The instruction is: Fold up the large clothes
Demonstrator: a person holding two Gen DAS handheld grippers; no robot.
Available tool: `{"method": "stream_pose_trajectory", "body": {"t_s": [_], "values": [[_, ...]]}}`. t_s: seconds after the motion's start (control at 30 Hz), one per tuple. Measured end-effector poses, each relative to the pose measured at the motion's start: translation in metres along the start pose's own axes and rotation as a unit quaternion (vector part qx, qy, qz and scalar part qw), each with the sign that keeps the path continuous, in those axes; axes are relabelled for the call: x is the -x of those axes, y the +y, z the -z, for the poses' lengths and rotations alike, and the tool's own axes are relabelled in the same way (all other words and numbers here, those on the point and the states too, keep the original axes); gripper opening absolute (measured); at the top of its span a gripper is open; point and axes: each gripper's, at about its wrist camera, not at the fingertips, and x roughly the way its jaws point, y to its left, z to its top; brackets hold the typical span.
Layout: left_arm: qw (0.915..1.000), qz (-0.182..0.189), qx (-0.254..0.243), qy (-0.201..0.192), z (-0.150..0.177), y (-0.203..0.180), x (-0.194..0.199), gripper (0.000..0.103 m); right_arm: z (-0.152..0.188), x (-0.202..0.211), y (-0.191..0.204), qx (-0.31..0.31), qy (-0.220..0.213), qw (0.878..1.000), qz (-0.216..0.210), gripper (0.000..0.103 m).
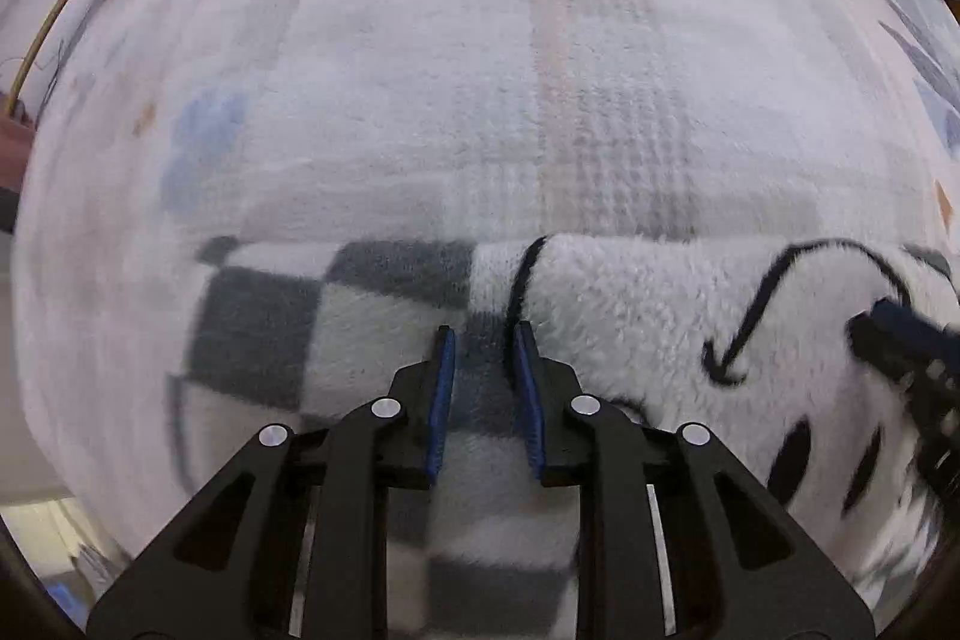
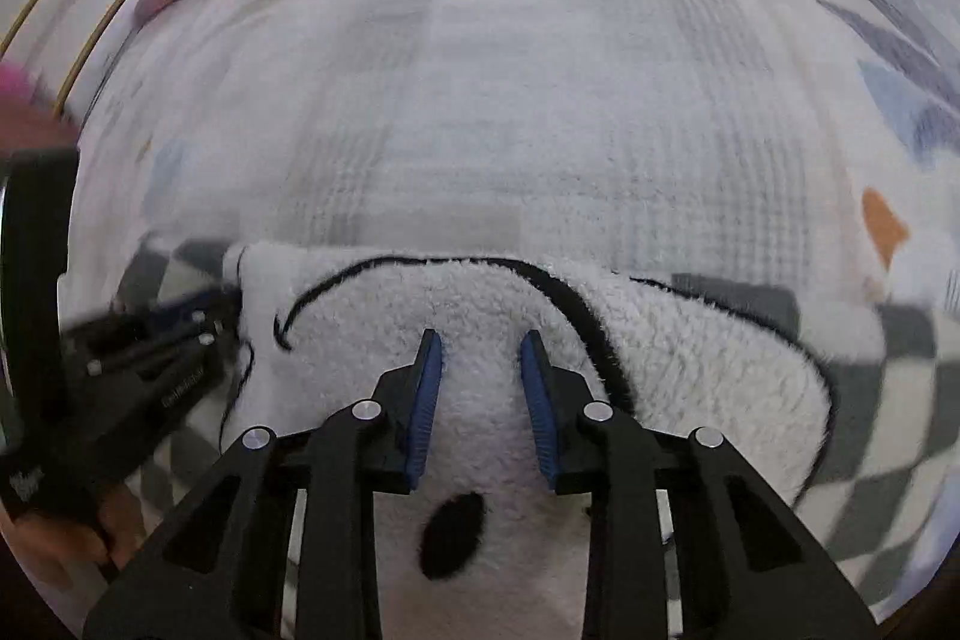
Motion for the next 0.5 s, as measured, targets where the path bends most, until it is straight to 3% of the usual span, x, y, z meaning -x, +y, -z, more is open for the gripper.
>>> {"method": "stream_pose_trajectory", "body": {"t_s": [0.03,0.07,0.13,0.17,0.2,0.3,0.4,0.47,0.5], "values": [[0.9995,-0.022,0.019,0.013,0.006,0.015,0.003,0.021,0.005,0.014,-0.015,-0.018,0.001,1.0,0.02,0.022],[0.999,-0.021,0.033,0.024,0.012,0.026,0.003,0.021,0.015,0.023,-0.035,-0.033,0.001,0.999,0.033,0.022],[0.9968,-0.003,0.058,0.055,0.035,0.056,-0.007,0.021,0.041,0.019,-0.075,-0.069,0.05,0.995,0.046,0.022],[0.9965,0.001,0.06,0.058,0.041,0.061,-0.008,0.021,0.058,0.012,-0.095,-0.102,0.085,0.99,0.04,0.022],[0.9972,-0.002,0.048,0.058,0.049,0.058,-0.006,0.021,0.077,0.015,-0.11,-0.144,0.083,0.986,0.003,0.021],[0.9973,-0.035,0.005,0.065,0.053,0.031,0.011,0.015,0.091,0.036,-0.089,-0.129,0.065,0.99,-0.011,0.022],[0.9984,0.027,0.023,0.044,0.055,-0.001,0.033,0.017,0.086,0.046,-0.057,-0.116,0.023,0.992,-0.053,0.022],[0.9961,0.074,0.008,0.049,0.077,-0.027,0.043,0.016,0.084,0.03,-0.039,-0.099,0.053,0.992,-0.053,0.022],[0.9946,0.08,-0.007,0.066,0.087,-0.044,0.037,0.015,0.089,0.018,-0.032,-0.084,0.071,0.993,-0.04,0.022]]}}
